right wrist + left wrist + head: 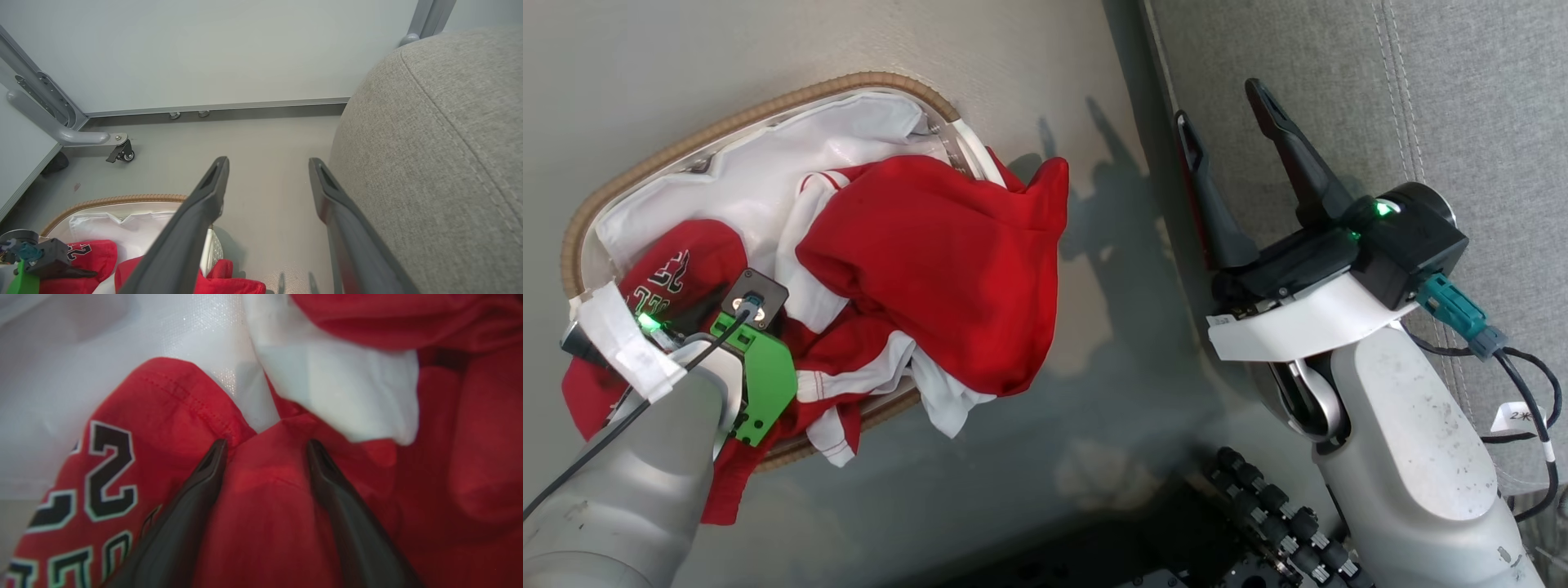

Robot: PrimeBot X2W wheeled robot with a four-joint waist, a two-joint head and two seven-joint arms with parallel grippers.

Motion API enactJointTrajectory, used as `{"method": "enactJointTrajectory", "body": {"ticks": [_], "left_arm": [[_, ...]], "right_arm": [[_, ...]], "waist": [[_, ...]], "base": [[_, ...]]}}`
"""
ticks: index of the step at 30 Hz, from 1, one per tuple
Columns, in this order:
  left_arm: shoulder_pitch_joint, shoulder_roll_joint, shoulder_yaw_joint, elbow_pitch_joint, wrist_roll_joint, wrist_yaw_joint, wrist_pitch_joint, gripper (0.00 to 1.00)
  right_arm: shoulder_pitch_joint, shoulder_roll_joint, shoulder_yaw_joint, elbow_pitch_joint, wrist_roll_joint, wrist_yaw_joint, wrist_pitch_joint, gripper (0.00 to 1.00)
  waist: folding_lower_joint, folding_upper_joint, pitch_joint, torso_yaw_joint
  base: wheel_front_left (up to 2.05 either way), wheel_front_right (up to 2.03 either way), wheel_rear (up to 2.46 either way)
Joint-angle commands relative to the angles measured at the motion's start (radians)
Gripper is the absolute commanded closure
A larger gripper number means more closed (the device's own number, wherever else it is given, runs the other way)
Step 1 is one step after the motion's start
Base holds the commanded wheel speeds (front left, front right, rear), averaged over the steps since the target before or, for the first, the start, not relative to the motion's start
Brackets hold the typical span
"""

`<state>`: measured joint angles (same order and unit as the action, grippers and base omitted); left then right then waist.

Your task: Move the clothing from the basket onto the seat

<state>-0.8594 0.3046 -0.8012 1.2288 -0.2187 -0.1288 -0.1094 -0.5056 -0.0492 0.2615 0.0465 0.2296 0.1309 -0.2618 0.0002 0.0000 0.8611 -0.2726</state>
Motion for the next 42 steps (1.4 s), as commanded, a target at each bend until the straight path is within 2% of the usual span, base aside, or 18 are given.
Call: {"method": "enactJointTrajectory", "body": {"ticks": [1,5,6,7,11,15,24,33,36,42], "left_arm": [[-0.018,0.008,-0.012,0.01,-0.009,-0.003,0.021,0.0],[-0.004,0.009,-0.048,0.025,-0.044,-0.003,0.081,0.0],[0.007,0.007,-0.058,0.026,-0.058,-0.003,0.094,0.64],[0.012,0.007,-0.064,0.026,-0.067,-0.003,0.102,1.0],[0.034,0.01,-0.095,0.019,-0.111,-0.003,0.124,1.0],[0.045,0.008,-0.114,0.002,-0.137,-0.003,0.076,1.0],[0.086,-0.057,-0.097,0.021,-0.183,0.018,-0.068,1.0],[0.146,-0.119,-0.066,0.01,-0.223,0.046,-0.149,1.0],[0.174,-0.132,-0.049,-0.027,-0.235,0.054,-0.157,1.0],[0.247,-0.126,0.018,-0.207,-0.237,0.09,-0.155,1.0]], "right_arm": [[-0.009,-0.003,0.002,-0.005,0.011,0.0,-0.005,0.0],[-0.011,-0.003,0.009,-0.004,0.015,0.0,-0.005,0.0],[-0.011,-0.003,0.01,-0.001,0.016,0.0,-0.005,0.0],[-0.009,-0.003,0.01,0.001,0.017,0.0,-0.005,0.0],[-0.002,-0.003,0.012,0.012,0.014,0.0,-0.005,0.0],[0.012,-0.003,0.008,0.028,-0.001,0.0,-0.005,0.0],[0.058,-0.003,-0.004,0.076,-0.025,0.0,-0.005,0.0],[0.131,-0.004,-0.028,0.125,-0.049,0.0,-0.005,0.0],[0.161,-0.004,-0.045,0.142,-0.057,0.0,-0.005,0.0],[0.218,-0.004,-0.064,0.163,-0.072,0.0,-0.005,0.0]], "waist": [[-0.0002,0.0,0.007,-0.008],[-0.0002,0.0,0.006,-0.014],[-0.0002,0.0,0.002,-0.015],[-0.0002,0.0,-0.003,-0.015],[-0.0002,0.0,-0.032,-0.016],[-0.0002,0.0,-0.082,-0.007],[-0.0002,0.0,-0.237,0.033],[-0.0002,0.0,-0.411,0.082],[-0.0002,0.0,-0.47,0.102],[-0.0002,0.0,-0.559,0.137]], "base": [[0.0,0.0,0.0],[0.0,0.0,0.0],[0.0,0.0,0.0],[0.0,0.0,0.0],[0.0,0.0,0.0],[0.0,0.0,0.0],[0.0,0.0,0.0],[0.0,0.0,0.0],[0.0,0.0,0.0],[0.0,0.0,0.0]]}}
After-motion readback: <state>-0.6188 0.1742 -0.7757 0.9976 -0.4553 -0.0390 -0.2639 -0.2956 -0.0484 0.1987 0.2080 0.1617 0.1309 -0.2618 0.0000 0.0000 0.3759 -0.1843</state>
